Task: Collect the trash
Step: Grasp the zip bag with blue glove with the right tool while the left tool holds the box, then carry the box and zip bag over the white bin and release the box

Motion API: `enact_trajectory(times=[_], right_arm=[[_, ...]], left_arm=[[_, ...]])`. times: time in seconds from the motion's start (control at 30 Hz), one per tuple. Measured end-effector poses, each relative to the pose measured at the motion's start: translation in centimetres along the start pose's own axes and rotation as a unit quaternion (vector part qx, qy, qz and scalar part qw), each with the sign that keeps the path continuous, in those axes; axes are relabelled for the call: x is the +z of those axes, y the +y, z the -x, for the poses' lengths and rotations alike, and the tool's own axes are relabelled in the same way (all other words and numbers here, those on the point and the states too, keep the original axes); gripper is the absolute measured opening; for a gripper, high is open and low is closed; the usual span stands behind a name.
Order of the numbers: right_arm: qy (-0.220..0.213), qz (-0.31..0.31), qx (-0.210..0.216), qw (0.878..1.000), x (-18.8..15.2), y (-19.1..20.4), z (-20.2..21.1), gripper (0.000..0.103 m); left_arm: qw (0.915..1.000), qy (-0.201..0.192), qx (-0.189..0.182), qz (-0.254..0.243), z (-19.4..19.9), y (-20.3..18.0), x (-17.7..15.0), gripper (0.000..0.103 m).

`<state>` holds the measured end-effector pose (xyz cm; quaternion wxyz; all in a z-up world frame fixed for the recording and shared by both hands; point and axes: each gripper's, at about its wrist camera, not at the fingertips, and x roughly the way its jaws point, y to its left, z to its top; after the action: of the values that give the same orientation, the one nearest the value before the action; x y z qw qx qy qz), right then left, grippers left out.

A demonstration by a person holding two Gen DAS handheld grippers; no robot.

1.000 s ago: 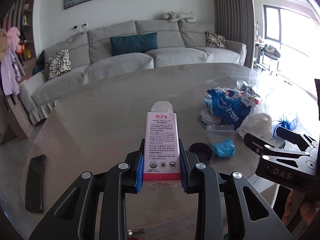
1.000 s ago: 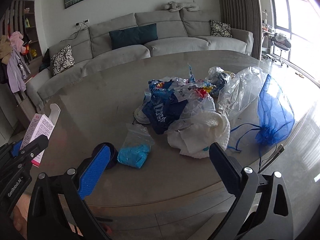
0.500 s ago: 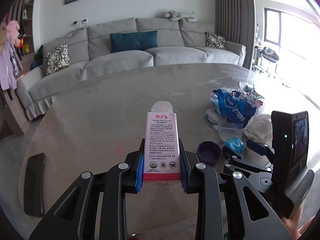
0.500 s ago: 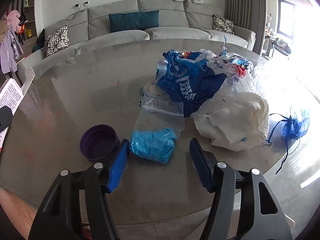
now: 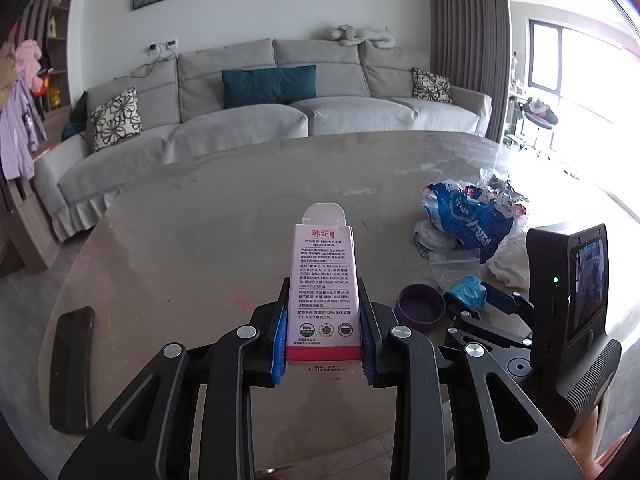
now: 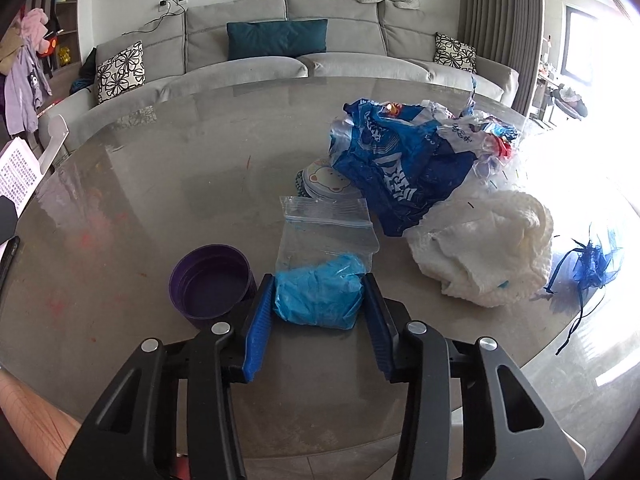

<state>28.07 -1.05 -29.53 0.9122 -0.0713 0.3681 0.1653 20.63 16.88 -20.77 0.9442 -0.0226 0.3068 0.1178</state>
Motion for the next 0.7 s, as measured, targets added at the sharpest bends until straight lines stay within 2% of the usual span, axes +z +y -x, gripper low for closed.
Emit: enact_trajectory(times=[0.17, 0.33, 0.57, 0.7], right_arm=[[-0.001, -0.008, 0.003, 1.000, 0.5, -0.1, 0.8, 0.042], [-0.052, -0.005, 0.001, 0.999, 1.1, -0.5, 7.0, 0.042], [-0.116, 0.004, -0.010, 0.993, 1.6, -1.6, 15.7, 0.041], [-0.148, 0.007, -0.036, 0.988, 1.4, -2.9, 19.8, 0.041]], left_arm=[[1.0000, 0.001, -0.001, -0.001, 0.4, 0.0, 0.0, 0.028], [0.9998, -0.014, 0.000, -0.015, 1.6, -0.6, 0.4, 0.028], [0.9985, -0.034, -0.034, -0.027, 4.6, -3.7, 1.0, 0.028], [0.9963, -0.050, -0.056, -0.041, 6.7, -5.8, 1.7, 0.028]])
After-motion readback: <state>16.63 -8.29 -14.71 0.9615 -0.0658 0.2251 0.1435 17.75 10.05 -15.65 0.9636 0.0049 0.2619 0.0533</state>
